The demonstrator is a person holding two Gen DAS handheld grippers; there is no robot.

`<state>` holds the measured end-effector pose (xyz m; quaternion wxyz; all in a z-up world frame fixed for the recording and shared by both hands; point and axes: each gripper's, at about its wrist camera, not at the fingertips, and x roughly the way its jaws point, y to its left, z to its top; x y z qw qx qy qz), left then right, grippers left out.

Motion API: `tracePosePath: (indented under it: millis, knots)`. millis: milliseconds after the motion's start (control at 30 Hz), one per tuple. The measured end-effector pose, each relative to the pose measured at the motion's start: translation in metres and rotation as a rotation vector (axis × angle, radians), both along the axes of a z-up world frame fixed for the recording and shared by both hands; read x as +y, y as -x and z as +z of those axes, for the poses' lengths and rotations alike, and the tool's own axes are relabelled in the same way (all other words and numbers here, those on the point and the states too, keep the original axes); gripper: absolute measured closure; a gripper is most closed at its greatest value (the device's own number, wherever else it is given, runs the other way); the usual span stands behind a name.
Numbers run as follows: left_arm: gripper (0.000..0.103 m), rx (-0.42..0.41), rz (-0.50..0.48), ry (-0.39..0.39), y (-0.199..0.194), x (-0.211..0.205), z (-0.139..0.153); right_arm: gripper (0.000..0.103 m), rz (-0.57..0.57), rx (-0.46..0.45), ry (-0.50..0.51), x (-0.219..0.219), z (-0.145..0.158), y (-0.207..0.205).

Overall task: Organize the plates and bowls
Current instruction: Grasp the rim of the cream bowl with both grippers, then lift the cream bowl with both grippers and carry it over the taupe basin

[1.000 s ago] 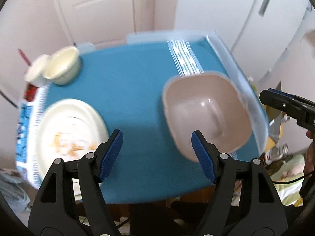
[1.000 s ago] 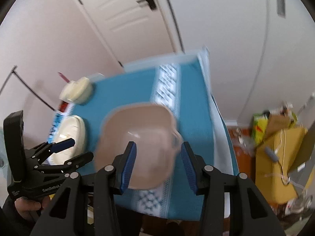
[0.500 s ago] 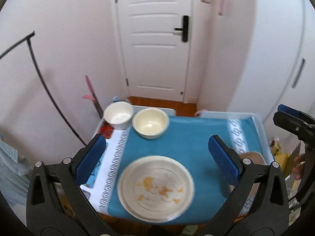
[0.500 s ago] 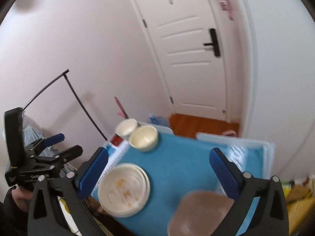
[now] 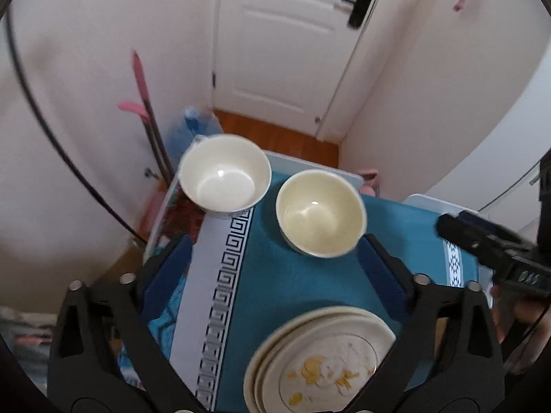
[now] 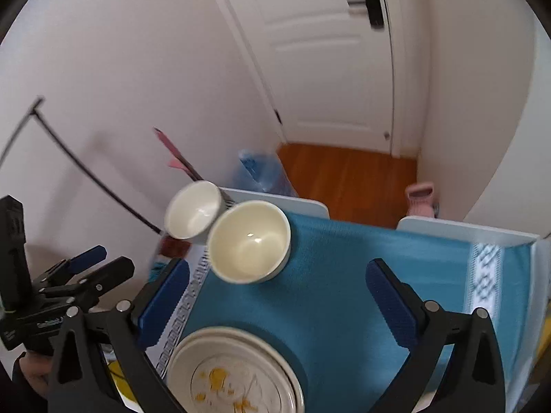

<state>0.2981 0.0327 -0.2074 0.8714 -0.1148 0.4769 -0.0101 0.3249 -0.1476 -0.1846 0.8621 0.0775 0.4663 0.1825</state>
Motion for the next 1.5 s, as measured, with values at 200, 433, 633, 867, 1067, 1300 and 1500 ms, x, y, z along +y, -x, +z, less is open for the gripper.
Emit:
tracePosePath:
  millis: [200,433,633,867,1067,1300,1500]
  knots:
    - [0.043,0.124,-0.089,0.055,-0.049,-0.005,-0.063,0.036,-0.033,0.161,0.011,0.027,-0.068,-0.042]
    - [0.068,0.193,-0.151,0.081,-0.074,-0.017,-0.104,0.060,-0.070,0.249,-0.008,0.034,-0.107,-0.062]
    - [0.083,0.197,-0.185,0.071,-0.081,-0.026,-0.112,0.078,-0.069,0.269,-0.036,0.035,-0.116,-0.066]
    - [0.084,0.189,-0.186,0.038,-0.081,-0.029,-0.109,0.084,-0.059,0.265,-0.045,0.042,-0.117,-0.069]
    - [0.084,0.154,-0.213,-0.026,-0.078,-0.043,-0.093,0.084,-0.075,0.252,-0.049,0.037,-0.108,-0.066]
    - [0.084,0.119,-0.245,-0.024,-0.065,-0.066,-0.058,0.084,-0.103,0.210,-0.046,0.018,-0.077,-0.049]
    - [0.084,0.072,-0.296,-0.019,-0.040,-0.106,-0.015,0.084,-0.137,0.157,-0.042,-0.015,-0.033,-0.014]
